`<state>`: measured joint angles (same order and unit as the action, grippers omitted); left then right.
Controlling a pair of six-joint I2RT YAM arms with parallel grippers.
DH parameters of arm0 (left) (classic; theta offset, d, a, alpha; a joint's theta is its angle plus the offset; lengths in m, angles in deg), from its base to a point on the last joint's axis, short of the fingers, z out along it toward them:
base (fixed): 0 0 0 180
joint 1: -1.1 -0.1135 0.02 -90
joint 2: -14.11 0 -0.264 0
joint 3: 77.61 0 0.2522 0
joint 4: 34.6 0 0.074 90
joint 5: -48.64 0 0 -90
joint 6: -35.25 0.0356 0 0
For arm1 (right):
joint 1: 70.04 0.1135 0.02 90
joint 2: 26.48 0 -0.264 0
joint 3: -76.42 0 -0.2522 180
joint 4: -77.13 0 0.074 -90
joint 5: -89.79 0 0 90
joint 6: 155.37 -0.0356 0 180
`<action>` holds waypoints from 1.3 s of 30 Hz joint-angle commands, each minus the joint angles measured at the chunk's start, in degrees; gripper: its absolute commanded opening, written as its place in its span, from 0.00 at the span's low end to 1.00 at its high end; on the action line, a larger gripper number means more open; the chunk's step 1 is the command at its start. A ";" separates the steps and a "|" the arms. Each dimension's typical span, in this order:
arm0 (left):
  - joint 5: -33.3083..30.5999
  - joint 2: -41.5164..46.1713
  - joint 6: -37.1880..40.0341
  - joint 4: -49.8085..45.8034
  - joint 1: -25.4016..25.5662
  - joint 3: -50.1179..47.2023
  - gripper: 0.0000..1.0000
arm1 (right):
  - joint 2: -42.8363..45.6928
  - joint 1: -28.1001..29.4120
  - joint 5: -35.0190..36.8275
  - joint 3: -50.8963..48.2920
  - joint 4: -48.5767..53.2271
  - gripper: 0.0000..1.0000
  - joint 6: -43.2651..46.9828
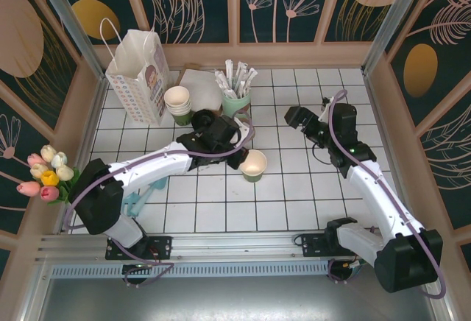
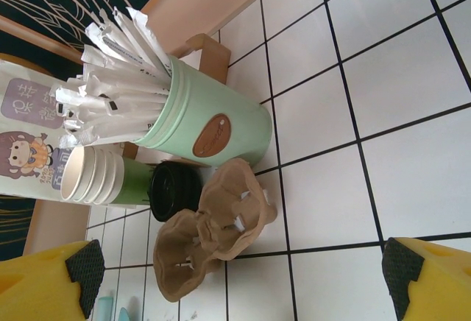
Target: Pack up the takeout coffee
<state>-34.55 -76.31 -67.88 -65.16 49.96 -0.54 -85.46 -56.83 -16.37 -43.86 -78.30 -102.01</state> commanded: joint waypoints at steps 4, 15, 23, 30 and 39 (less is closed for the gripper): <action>-1.31 -1.30 3.87 -4.29 0.22 1.30 0.05 | -0.21 -0.13 0.52 -0.61 -0.85 0.99 -0.71; 0.54 -3.43 3.97 -7.70 0.18 5.00 0.19 | -0.75 -0.17 0.15 -0.43 -0.09 0.99 0.17; -4.32 2.03 1.66 -5.77 -1.74 5.92 0.54 | -0.43 -0.06 0.43 -0.34 -0.71 0.99 0.21; -24.04 7.65 -9.93 6.63 -6.99 -2.19 0.98 | 4.49 1.16 -2.41 -3.52 -11.64 0.99 0.24; -21.65 -2.97 -16.98 1.21 -12.67 4.75 0.96 | 5.90 3.05 -2.48 -4.88 -23.37 0.99 0.01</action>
<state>-56.76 -75.85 -80.68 -61.77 38.15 0.66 -80.19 -54.89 -17.57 -47.71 -93.68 -101.80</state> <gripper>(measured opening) 0.963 0.990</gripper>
